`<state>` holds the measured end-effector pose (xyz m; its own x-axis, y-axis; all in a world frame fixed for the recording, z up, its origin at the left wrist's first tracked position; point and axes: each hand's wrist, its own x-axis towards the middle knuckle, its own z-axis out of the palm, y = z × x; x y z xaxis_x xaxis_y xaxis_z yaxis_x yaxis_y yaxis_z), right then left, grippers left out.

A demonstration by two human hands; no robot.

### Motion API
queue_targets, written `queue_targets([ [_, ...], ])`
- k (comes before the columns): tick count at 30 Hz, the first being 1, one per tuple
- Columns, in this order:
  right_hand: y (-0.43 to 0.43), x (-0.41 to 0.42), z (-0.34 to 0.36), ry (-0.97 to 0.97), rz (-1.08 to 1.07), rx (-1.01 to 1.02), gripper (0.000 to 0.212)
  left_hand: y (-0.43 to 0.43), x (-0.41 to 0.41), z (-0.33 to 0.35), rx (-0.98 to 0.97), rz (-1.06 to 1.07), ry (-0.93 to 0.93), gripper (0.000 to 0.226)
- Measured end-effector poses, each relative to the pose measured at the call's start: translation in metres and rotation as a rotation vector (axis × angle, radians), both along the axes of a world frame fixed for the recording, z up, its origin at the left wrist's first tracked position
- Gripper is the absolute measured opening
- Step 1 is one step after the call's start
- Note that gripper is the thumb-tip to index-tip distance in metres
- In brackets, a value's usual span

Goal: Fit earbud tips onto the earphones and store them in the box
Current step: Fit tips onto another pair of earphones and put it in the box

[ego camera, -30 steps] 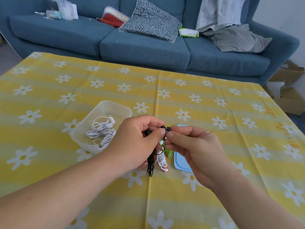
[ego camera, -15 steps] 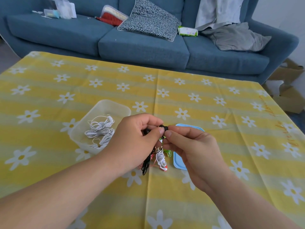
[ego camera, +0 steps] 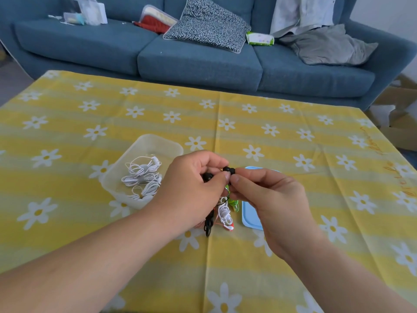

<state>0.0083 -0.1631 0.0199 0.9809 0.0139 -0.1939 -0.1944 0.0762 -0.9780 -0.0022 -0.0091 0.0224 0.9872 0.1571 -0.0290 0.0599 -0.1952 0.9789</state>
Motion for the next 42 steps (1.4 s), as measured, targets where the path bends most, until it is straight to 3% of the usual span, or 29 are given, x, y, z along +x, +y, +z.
queue_targets([
  [3, 0.000, -0.002, 0.001, -0.013, -0.006, -0.005, 0.010, 0.001, 0.000, 0.001, 0.009, -0.025, -0.017, 0.016],
  [8, -0.005, 0.000, 0.004, 0.066, 0.049, 0.175, 0.011, 0.002, -0.001, 0.003, 0.022, -0.043, -0.034, 0.017],
  [18, -0.001, 0.002, 0.004, 0.097, 0.012, 0.175, 0.010, 0.003, 0.001, -0.001, 0.050, -0.011, -0.085, 0.017],
  [25, -0.011, 0.009, 0.005, 0.220, 0.163, 0.289, 0.012, 0.001, 0.000, -0.001, 0.054, -0.065, -0.061, 0.019],
  [36, -0.017, 0.011, -0.001, 0.249, 0.247, 0.218, 0.011, 0.005, -0.004, 0.000, 0.112, -0.222, -0.040, 0.035],
  [42, -0.016, 0.008, -0.004, 0.180, 0.182, 0.052, 0.017, 0.005, -0.002, 0.002, 0.001, -0.215, 0.030, 0.023],
])
